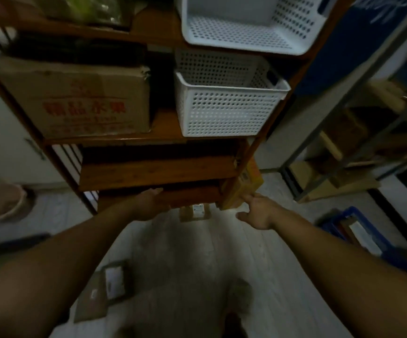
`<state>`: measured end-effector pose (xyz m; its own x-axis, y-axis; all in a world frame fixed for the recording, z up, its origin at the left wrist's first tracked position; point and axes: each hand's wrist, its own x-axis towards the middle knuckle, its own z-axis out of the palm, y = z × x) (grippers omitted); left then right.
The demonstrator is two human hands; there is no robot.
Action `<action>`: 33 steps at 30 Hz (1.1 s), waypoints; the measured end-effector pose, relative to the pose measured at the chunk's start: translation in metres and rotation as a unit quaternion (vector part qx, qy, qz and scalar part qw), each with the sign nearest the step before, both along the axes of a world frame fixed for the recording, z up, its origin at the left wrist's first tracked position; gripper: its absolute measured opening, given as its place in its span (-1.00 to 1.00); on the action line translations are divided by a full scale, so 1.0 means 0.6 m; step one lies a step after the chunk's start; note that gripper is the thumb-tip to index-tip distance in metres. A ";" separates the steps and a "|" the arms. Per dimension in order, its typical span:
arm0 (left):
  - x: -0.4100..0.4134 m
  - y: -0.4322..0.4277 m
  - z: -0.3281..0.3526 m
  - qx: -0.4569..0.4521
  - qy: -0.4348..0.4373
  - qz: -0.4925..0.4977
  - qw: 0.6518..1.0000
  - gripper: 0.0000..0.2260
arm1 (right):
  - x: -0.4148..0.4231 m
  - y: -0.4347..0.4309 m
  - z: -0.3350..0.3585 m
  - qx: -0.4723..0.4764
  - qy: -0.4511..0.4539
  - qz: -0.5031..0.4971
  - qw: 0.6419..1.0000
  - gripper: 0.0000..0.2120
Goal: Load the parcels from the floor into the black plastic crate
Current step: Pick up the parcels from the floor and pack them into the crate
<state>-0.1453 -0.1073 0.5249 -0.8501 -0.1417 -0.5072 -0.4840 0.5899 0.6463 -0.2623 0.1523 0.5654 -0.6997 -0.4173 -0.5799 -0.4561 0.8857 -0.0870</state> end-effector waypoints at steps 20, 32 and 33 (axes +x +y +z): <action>-0.280 0.133 -0.715 -0.006 -0.138 0.141 0.980 -0.29 | -0.382 0.025 -0.810 -0.167 -0.126 -0.052 0.976 -0.27; -0.376 0.095 -1.057 0.076 -0.049 0.295 0.951 -0.34 | -0.450 -0.051 -1.186 -0.268 -0.138 -0.162 0.940 -0.35; -0.384 0.093 -1.072 0.090 -0.042 0.309 0.946 -0.33 | -0.455 -0.057 -1.199 -0.269 -0.133 -0.178 0.937 -0.29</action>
<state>-0.3755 -0.0514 -0.1184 -0.5885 -0.5028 -0.6331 -0.7551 0.0620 0.6527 -0.5353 0.1180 -0.1540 -0.7107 -0.4669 -0.5262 -0.0389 0.7729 -0.6333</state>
